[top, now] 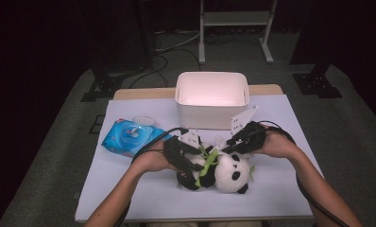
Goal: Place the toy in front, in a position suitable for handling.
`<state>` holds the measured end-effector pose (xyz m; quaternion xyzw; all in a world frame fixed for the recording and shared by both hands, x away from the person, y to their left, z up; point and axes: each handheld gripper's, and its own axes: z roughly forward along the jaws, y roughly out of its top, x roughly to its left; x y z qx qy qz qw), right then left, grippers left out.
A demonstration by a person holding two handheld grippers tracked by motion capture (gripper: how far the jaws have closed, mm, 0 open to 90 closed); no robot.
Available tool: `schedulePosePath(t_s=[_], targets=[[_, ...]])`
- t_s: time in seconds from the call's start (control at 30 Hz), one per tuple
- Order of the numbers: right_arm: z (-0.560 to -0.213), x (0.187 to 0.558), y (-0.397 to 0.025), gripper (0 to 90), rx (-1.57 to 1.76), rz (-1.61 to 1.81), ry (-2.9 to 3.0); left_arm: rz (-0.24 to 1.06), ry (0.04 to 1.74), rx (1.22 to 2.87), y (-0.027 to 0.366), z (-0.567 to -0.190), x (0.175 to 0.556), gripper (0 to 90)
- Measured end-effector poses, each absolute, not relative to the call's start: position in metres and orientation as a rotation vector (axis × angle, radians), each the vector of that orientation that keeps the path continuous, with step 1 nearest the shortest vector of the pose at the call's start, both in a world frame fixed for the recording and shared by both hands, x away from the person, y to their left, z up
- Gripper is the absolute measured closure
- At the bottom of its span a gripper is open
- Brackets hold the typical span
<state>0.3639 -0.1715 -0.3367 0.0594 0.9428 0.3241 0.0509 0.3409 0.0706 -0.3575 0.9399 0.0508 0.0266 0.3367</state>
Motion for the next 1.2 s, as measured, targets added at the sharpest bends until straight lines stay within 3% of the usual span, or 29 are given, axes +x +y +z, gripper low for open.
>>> schedulePosePath(t_s=[0.23,0.83,1.2], targets=[[-0.339,0.372,-0.162,76.2,0.177,1.008,2.872,0.071,0.134,2.448,0.071,-0.358,0.342,43.4],[-0.366,0.361,-0.235,76.1,0.436,1.108,2.826,0.070,0.138,2.452,0.070,-0.357,0.341,43.4],[-0.385,0.350,-0.258,76.1,0.532,1.137,2.823,0.073,0.134,2.451,0.071,-0.357,0.340,43.4]])
